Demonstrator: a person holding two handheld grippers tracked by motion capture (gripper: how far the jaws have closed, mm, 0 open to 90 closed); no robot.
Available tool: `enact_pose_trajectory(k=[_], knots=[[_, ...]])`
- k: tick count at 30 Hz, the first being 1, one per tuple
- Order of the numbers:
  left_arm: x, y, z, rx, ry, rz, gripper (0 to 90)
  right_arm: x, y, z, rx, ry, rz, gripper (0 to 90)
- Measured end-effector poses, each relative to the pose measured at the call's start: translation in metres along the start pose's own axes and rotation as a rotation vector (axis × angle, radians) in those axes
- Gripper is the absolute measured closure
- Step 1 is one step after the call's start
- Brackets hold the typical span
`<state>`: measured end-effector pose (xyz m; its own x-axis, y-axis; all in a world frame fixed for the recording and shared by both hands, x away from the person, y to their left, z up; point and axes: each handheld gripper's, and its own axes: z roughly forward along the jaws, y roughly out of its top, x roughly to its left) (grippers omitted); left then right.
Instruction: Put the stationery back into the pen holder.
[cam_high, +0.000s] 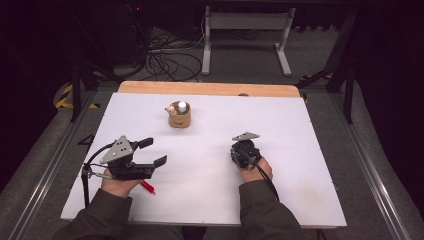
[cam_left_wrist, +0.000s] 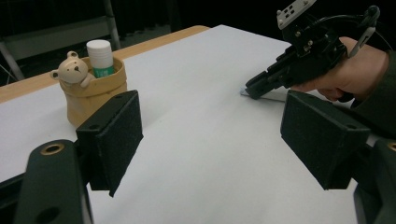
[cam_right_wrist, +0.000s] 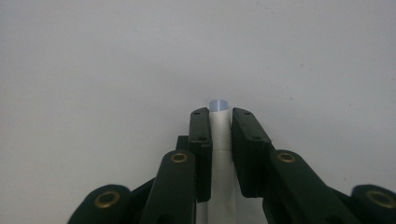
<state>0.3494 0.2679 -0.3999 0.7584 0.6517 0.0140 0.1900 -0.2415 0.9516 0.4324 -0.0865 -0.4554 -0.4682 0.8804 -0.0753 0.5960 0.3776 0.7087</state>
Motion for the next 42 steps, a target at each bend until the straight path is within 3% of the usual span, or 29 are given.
enact_pose_trajectory(k=[2, 3, 5, 6, 7, 11, 15, 18, 19, 25, 31, 38, 42], knots=[[0.0, 0.0, 0.0, -0.001, 0.0, -0.001, 21.7, 0.001, 0.001, -0.003, -0.031, 0.016, 0.0, 79.2], [0.0, 0.0, 0.0, 0.0, -0.001, 0.0, 21.7, 0.002, 0.003, -0.007, -0.078, 0.037, -0.002, 79.2], [-0.001, 0.0, 0.001, -0.002, -0.002, 0.0, 21.7, 0.002, 0.003, -0.01, -0.099, 0.048, 0.0, 79.2], [-0.001, 0.0, 0.001, -0.002, -0.002, 0.001, 21.7, 0.004, 0.005, -0.014, -0.159, 0.095, 0.005, 79.2], [-0.001, 0.0, 0.001, -0.002, -0.003, 0.001, 21.7, 0.004, 0.005, -0.014, -0.159, 0.095, 0.005, 79.2], [-0.002, 0.0, 0.002, 0.0, -0.004, 0.007, 21.7, 0.006, 0.007, -0.022, -0.247, 0.172, 0.06, 79.2], [-0.004, 0.0, 0.003, 0.0, -0.013, 0.002, 21.7, 0.011, 0.008, -0.03, -0.326, 0.195, 0.029, 79.2], [-0.005, 0.0, 0.004, -0.003, -0.017, 0.004, 21.7, 0.019, 0.011, -0.038, -0.421, 0.259, 0.007, 79.2], [-0.005, 0.0, 0.005, -0.003, -0.02, 0.004, 21.7, 0.019, 0.011, -0.038, -0.421, 0.259, 0.007, 79.2], [-0.01, -0.001, 0.008, 0.001, -0.041, 0.008, 21.7, 0.036, 0.013, -0.051, -0.562, 0.385, -0.03, 79.2], [-0.016, -0.002, 0.015, 0.0, -0.078, -0.003, 22.1, 0.053, 0.015, -0.059, -0.656, 0.461, -0.051, 79.2], [-0.025, -0.002, 0.022, -0.025, -0.137, -0.033, 25.5, 0.07, 0.015, -0.071, -0.787, 0.507, -0.108, 79.2], [-0.03, -0.002, 0.026, -0.035, -0.167, -0.045, 25.9, 0.076, 0.015, -0.074, -0.839, 0.529, -0.116, 79.2]])
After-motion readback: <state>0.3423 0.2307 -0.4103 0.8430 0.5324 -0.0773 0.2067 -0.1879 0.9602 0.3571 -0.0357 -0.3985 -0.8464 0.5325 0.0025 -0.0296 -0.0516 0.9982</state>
